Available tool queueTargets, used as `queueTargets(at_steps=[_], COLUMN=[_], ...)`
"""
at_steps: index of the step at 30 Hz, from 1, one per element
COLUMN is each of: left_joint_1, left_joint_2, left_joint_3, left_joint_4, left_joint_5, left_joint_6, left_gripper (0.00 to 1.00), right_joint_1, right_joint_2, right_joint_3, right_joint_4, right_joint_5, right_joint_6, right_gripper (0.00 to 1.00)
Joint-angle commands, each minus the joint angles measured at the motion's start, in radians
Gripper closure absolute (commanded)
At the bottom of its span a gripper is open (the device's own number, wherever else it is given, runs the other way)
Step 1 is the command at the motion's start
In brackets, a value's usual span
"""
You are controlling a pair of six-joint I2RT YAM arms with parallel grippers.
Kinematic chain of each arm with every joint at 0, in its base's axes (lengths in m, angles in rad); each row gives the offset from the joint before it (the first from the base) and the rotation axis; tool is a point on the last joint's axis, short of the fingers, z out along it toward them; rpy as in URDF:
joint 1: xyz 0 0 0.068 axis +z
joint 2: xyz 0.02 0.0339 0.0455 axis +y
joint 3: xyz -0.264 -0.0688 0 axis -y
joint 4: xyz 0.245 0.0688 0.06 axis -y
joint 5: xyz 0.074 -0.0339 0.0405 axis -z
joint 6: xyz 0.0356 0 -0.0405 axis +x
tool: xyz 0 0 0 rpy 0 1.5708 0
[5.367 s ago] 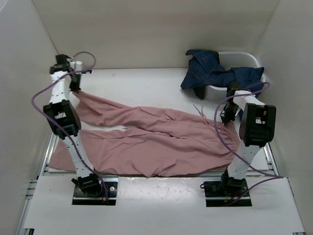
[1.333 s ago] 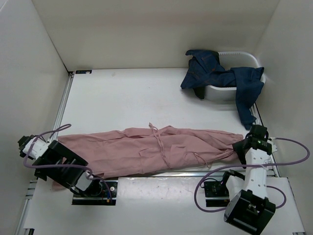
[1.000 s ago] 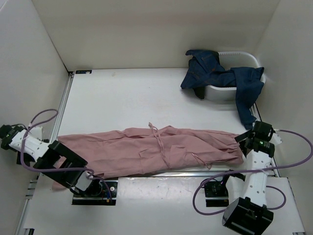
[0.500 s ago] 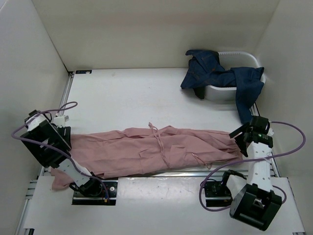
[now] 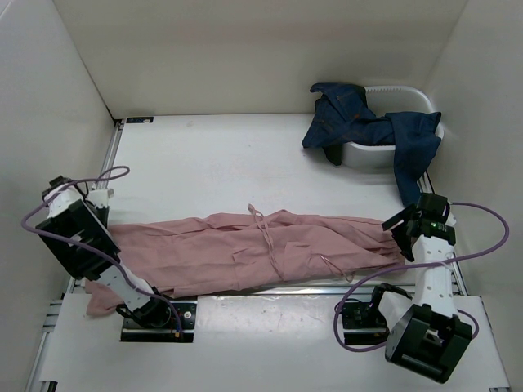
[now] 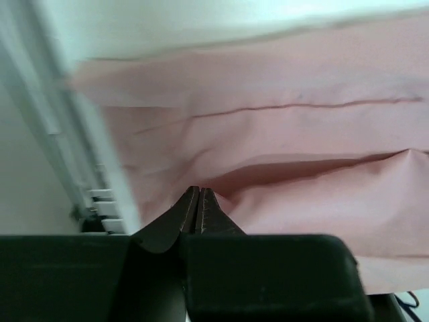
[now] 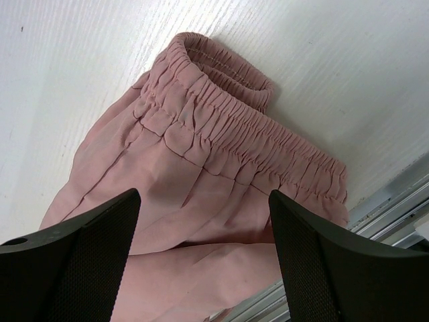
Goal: Fold and stack the trousers
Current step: Fold the trousers
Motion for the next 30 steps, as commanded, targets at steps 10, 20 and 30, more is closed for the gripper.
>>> queueTargets(at_steps=[10, 20, 30], left_joint_1=[0.001, -0.008, -0.008], left_joint_2=[-0.067, 0.074, 0.114], left_joint_3=[0.232, 0.238, 0.211], left_joint_4=[0.006, 0.066, 0.077], left_joint_5=[-0.002, -0.011, -0.006], left_joint_6=[-0.056, -0.118, -0.132], left_gripper=[0.86, 0.86, 0.46], right_joint_1=[0.006, 0.006, 0.049], right_joint_2=[0.027, 0.033, -0.095], right_joint_3=[0.005, 0.026, -0.026], right_joint_4=[0.035, 0.009, -0.214], right_joint_5=[0.004, -0.037, -0.060], right_joint_6=[-0.015, -0.074, 0.080], right_gripper=[0.18, 0.01, 0.01])
